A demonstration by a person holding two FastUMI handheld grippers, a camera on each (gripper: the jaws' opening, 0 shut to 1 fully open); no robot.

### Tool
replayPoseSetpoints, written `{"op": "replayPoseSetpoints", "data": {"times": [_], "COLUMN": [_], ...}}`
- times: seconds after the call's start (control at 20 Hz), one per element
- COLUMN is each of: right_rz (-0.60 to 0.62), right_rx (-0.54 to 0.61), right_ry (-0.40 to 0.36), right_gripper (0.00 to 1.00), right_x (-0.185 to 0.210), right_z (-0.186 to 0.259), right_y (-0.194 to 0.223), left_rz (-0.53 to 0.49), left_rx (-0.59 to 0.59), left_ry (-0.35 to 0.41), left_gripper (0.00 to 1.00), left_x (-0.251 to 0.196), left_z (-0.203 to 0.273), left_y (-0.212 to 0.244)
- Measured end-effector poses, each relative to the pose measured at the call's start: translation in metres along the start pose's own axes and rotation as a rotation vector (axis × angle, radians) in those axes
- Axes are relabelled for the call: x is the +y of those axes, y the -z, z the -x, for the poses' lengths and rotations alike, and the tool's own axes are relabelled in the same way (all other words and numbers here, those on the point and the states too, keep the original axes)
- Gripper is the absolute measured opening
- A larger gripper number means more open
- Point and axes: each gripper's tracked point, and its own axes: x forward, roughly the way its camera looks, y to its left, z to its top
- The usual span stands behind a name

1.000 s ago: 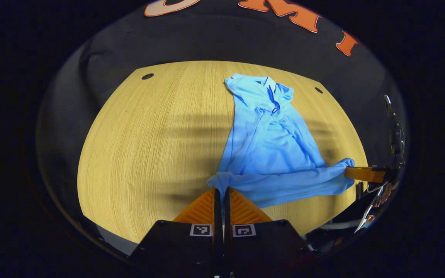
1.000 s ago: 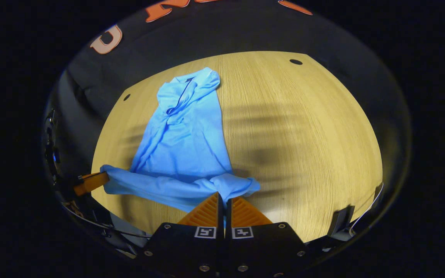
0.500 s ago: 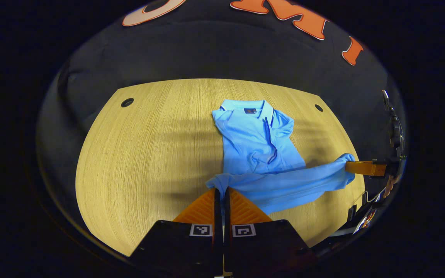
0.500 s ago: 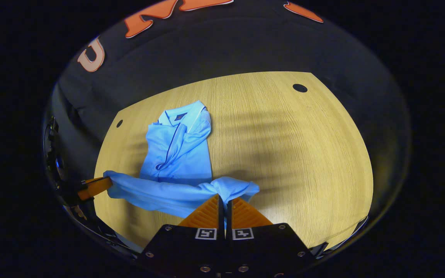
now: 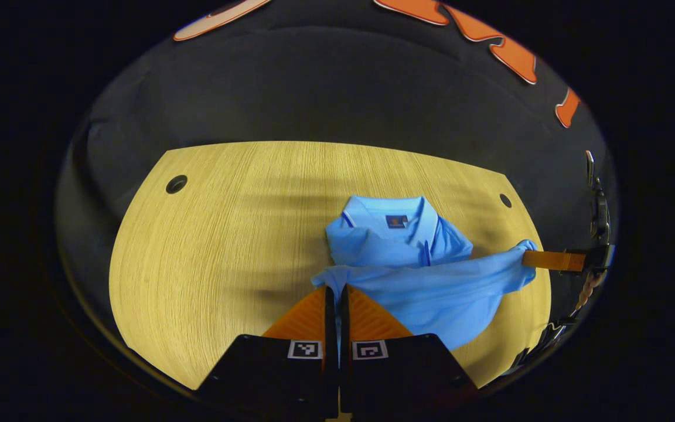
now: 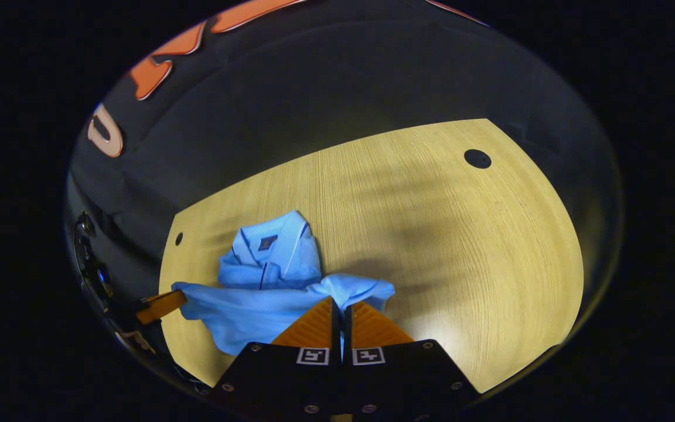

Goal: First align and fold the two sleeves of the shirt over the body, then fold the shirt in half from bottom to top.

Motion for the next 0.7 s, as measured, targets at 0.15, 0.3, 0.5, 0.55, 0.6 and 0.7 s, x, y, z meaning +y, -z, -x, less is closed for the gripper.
{"op": "replayPoseSetpoints", "data": {"times": [0.15,0.3,0.5,0.55,0.6,0.7], "right_rz": [-0.013,-0.028,-0.06,-0.066,-0.068,-0.068], "right_rx": [-0.007,0.002,0.031,0.039,0.043,0.039], "right_ry": [-0.006,-0.006,0.001,0.007,0.013,0.03], "right_gripper": [0.0,0.0,0.0,0.0,0.0,0.0], "right_x": [0.001,0.003,-0.001,-0.004,-0.005,-0.005], "right_z": [-0.02,-0.038,-0.06,-0.067,-0.072,-0.083], "right_y": [-0.019,-0.028,-0.026,-0.025,-0.024,-0.02], "left_rz": [0.001,0.004,0.007,0.005,0.003,-0.014], "left_rx": [0.004,0.013,0.035,0.047,0.06,0.084], "left_ry": [-0.006,-0.014,-0.028,-0.034,-0.036,-0.034], "left_gripper": [0.05,0.05,0.05,0.05,0.05,0.05], "left_x": [0.007,0.017,0.033,0.039,0.043,0.046], "left_z": [-0.017,-0.029,-0.044,-0.05,-0.051,-0.056], "left_y": [-0.017,-0.025,-0.029,-0.03,-0.027,-0.023]}}
